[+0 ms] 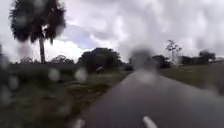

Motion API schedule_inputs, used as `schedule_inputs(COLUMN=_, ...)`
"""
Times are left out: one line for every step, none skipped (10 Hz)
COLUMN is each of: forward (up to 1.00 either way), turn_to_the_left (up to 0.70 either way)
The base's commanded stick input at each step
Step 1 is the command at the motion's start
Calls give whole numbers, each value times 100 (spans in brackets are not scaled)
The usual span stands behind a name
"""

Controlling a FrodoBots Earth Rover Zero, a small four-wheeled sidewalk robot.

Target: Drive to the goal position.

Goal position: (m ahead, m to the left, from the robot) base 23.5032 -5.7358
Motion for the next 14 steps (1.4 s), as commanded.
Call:
schedule_inputs(forward=70, turn_to_the_left=0)
schedule_inputs(forward=70, turn_to_the_left=0)
schedule_inputs(forward=70, turn_to_the_left=0)
schedule_inputs(forward=70, turn_to_the_left=0)
schedule_inputs(forward=70, turn_to_the_left=-1)
schedule_inputs(forward=70, turn_to_the_left=-2)
schedule_inputs(forward=70, turn_to_the_left=-11)
schedule_inputs(forward=70, turn_to_the_left=-24)
schedule_inputs(forward=70, turn_to_the_left=-20)
schedule_inputs(forward=70, turn_to_the_left=-4)
schedule_inputs(forward=70, turn_to_the_left=0)
schedule_inputs(forward=70, turn_to_the_left=0)
schedule_inputs(forward=70, turn_to_the_left=0)
schedule_inputs(forward=70, turn_to_the_left=0)
